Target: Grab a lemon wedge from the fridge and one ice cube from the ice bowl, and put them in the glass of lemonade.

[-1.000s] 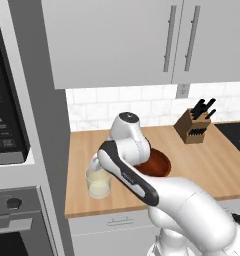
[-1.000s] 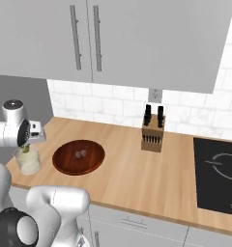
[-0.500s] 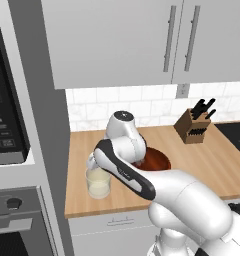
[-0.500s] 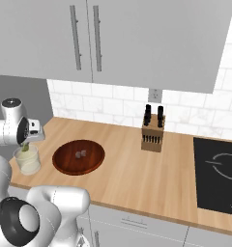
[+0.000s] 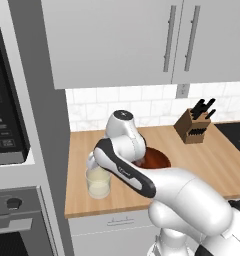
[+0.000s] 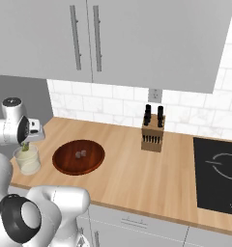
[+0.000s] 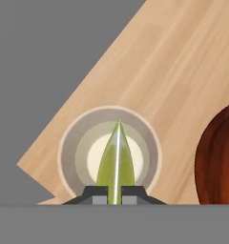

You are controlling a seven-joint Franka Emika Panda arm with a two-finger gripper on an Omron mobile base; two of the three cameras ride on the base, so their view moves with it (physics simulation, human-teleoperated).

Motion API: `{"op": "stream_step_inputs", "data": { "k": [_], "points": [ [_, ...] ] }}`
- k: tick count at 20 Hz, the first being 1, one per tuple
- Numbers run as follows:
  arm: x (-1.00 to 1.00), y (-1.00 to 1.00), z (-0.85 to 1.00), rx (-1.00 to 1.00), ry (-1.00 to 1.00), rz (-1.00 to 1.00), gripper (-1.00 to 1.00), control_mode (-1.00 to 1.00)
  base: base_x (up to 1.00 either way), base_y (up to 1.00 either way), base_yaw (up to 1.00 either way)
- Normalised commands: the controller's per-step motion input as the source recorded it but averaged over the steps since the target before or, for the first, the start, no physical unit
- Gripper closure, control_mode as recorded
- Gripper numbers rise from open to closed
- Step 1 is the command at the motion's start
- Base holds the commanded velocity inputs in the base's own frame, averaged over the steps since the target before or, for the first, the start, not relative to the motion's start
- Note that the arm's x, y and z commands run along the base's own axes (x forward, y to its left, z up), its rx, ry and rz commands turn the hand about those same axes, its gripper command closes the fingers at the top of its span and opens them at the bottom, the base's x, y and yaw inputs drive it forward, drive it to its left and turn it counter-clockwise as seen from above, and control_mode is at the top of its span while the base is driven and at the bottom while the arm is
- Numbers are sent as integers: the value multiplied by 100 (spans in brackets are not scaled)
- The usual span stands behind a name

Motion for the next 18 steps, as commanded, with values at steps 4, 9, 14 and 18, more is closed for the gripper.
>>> {"op": "stream_step_inputs", "data": {
  "k": [4,9,14,18],
  "points": [
    [19,7,0,0,0,0,100,-100,0,0,0],
    [12,24,-7,0,3,0,100,-100,0,0,0],
    [0,11,-10,0,1,0,100,-100,0,0,0],
    [0,0,-14,0,0,0,100,-100,0,0,0]
  ]
}}
